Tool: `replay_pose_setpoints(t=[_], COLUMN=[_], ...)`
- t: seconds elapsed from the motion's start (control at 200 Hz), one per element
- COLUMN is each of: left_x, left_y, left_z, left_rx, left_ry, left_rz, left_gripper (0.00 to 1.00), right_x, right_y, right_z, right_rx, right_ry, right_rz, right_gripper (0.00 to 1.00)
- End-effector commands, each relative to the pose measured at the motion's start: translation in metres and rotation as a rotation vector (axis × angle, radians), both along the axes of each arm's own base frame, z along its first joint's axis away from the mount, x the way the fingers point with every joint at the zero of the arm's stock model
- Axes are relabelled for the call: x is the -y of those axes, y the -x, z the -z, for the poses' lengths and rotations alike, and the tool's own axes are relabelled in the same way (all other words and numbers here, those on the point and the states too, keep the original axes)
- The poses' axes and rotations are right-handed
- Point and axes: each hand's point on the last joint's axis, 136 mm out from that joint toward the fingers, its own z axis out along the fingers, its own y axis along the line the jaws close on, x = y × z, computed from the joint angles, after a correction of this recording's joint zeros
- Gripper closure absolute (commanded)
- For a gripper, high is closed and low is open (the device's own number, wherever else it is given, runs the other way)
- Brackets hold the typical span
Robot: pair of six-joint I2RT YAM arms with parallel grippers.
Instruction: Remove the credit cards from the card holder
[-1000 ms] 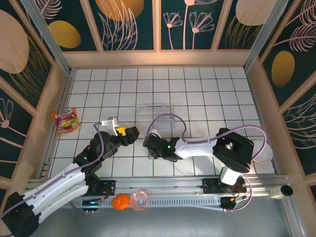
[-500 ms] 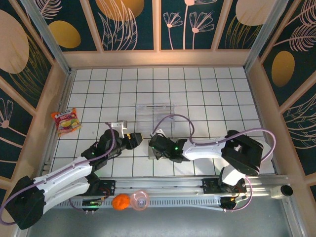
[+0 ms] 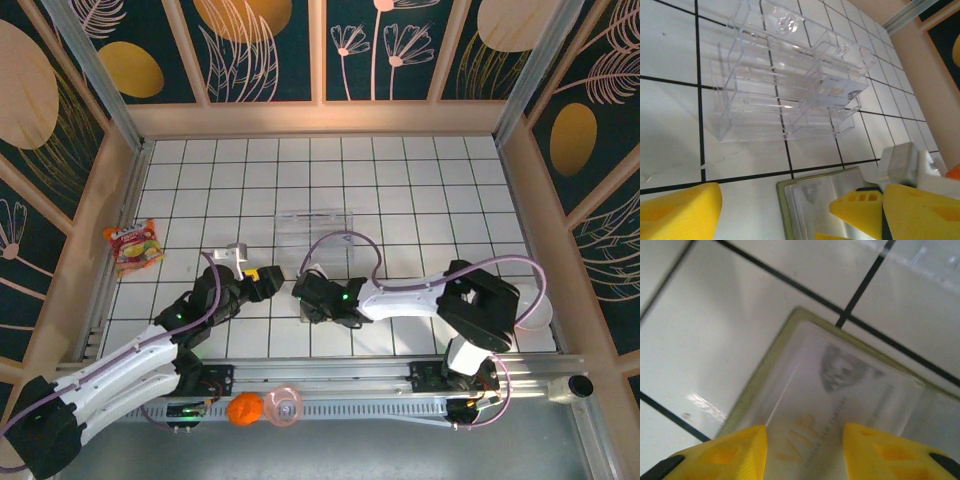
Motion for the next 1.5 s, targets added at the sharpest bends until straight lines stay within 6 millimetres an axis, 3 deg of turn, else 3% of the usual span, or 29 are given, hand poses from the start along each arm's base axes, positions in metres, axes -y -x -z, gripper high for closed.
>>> replay_pose_setpoints(t=[0.0, 0.24, 0.475, 0.746, 1.016, 1.181, 1.316, 1.491], left_x=[-0.002, 0.009, 0.026, 0.052, 0.076, 0.09, 0.104, 0.127], left_y=[-0.003, 0.0, 0.005, 0.013, 0.019, 0.022, 0.026, 0.038], left_z=[-0.005, 0.002, 0.02, 0.04, 0.055, 0.067, 0.068, 0.069], left_rx=[0.008, -0.014, -0.076, -0.139, -0.183, -0.219, -0.238, -0.274], left_ry=[-0.022, -0.02, 0.0, -0.051, -0.092, -0.108, -0.093, -0.085], left_rz=[-0.006, 0.052, 0.123, 0.206, 0.277, 0.323, 0.369, 0.448], left_gripper=[0.18, 0.27, 0.54, 0.89, 0.99, 1.0, 0.99, 0.98], right_x=[0.011, 0.008, 0.003, -0.002, -0.004, -0.004, 0.008, 0.049], right_y=[0.002, -0.002, -0.005, -0.007, -0.005, -0.005, -0.008, -0.014], right_z=[0.014, 0.008, -0.009, -0.033, -0.039, -0.047, -0.065, -0.089], right_rx=[-0.008, 0.008, 0.046, 0.07, 0.068, 0.077, 0.121, 0.195], right_ry=[0.086, 0.029, -0.112, -0.296, -0.339, -0.373, -0.41, -0.432], right_rz=[0.03, 0.053, 0.071, 0.086, 0.084, 0.084, 0.117, 0.223], right_gripper=[0.59, 0.83, 1.0, 1.0, 1.0, 1.0, 0.69, 0.6])
